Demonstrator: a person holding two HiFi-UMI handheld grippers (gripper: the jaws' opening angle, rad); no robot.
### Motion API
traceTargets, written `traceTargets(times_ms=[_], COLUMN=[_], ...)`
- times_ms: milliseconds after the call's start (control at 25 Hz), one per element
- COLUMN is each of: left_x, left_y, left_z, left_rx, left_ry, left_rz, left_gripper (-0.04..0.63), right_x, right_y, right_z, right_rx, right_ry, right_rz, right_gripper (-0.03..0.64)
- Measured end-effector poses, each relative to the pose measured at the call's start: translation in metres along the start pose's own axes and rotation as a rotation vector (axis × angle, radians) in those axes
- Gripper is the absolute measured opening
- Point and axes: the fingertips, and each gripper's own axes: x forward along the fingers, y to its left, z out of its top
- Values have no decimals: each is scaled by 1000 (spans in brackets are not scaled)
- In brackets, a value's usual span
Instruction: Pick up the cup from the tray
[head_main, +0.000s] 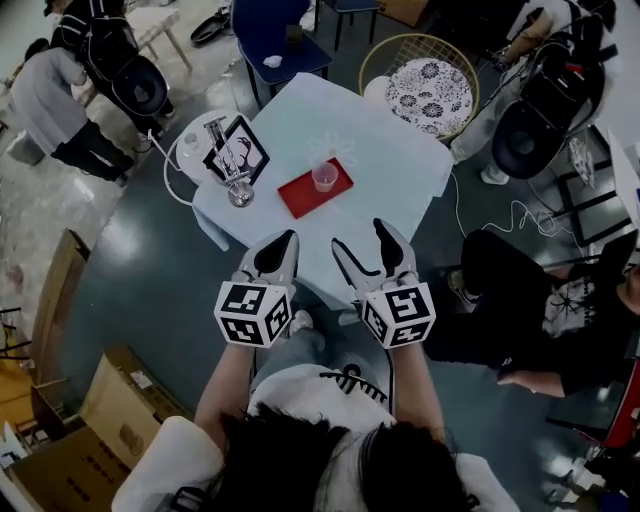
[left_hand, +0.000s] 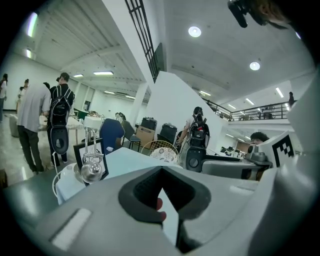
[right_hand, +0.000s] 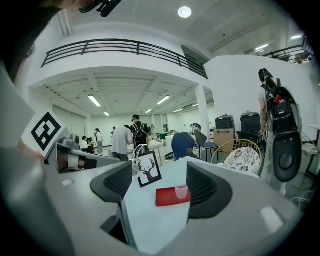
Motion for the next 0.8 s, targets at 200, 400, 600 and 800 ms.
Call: traceTargets(times_ms=[200,400,600,800], left_x=[26,60,96,129], left_y=[26,33,47,72], left_z=[10,2,-8,-20], left_rx=[-12,-5,-8,-31], left_ry=[-13,59,101,95], left_rz=[30,-11,-9,52], left_gripper=[1,1,1,1], right_x=[39,74,115,155], right_y=[-11,-25,-48,-69], right_z=[-4,-16,-34,-69], right_rx=[-4,-10,-23,-36], right_ry=[26,66,106,167], right_rz=[-13,-6,-10,1], right_gripper=[367,384,411,424])
